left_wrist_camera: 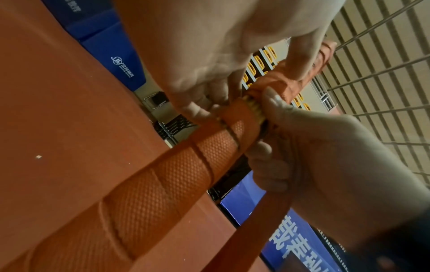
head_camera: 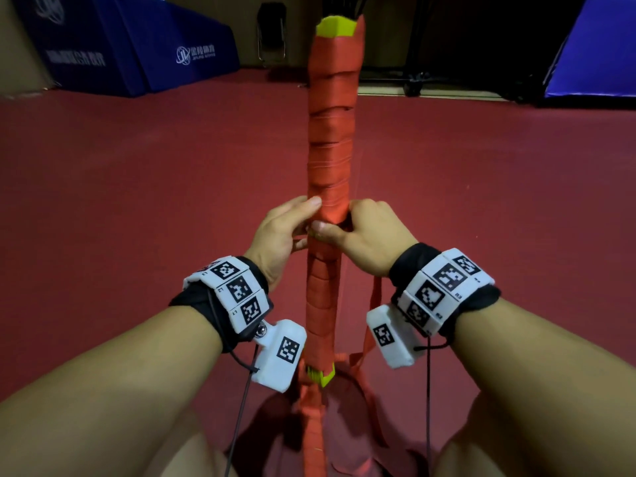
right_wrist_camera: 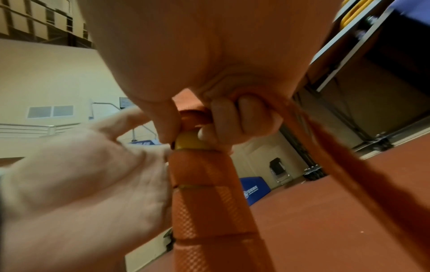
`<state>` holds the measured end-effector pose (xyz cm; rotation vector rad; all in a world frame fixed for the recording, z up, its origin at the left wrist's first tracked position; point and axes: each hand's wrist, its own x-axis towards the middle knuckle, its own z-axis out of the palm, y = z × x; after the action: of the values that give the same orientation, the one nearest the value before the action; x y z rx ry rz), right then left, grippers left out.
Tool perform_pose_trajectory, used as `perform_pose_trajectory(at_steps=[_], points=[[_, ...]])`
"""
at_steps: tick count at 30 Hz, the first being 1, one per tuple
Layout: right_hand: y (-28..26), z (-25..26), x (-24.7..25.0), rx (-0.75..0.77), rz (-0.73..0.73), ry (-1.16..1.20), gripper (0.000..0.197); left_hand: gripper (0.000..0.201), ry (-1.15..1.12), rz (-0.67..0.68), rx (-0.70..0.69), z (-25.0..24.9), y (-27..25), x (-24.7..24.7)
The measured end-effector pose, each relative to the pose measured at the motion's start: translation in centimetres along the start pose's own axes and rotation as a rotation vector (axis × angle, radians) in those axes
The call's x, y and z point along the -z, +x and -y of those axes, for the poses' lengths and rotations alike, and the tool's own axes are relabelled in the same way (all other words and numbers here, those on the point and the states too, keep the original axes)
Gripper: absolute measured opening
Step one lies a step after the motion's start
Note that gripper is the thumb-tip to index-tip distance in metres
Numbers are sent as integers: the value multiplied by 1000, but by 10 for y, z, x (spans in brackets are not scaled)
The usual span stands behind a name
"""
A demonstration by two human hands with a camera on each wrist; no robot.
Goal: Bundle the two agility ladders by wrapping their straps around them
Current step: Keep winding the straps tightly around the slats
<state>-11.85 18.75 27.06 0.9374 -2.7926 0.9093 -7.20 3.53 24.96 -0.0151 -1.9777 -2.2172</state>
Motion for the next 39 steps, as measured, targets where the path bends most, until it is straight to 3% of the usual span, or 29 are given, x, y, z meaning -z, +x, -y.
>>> perform_pose_trajectory(at_steps=[4,8,12,19,23,33,39], points=[[-1,-7,6,19,-3,43,36,67,18,12,103,0,0,2],[2,-11,9,22,-39,90,42,44,129,118,174,3,-1,8],[3,-15,13,40,-75,143,42,46,260,212,86,10,1,9],[2,-17,14,41,-63,286,31,43,298,172,5,12,2,11],[-4,-11,14,29,14,359,36,49,351,88,-29,15,2,10],[-2,-7,6,-54,-69,244,46,51,509,-55,-160,16,4,7],[0,-13,1,-138,-88,188,47,61,562,-34,-94,16,4,6]])
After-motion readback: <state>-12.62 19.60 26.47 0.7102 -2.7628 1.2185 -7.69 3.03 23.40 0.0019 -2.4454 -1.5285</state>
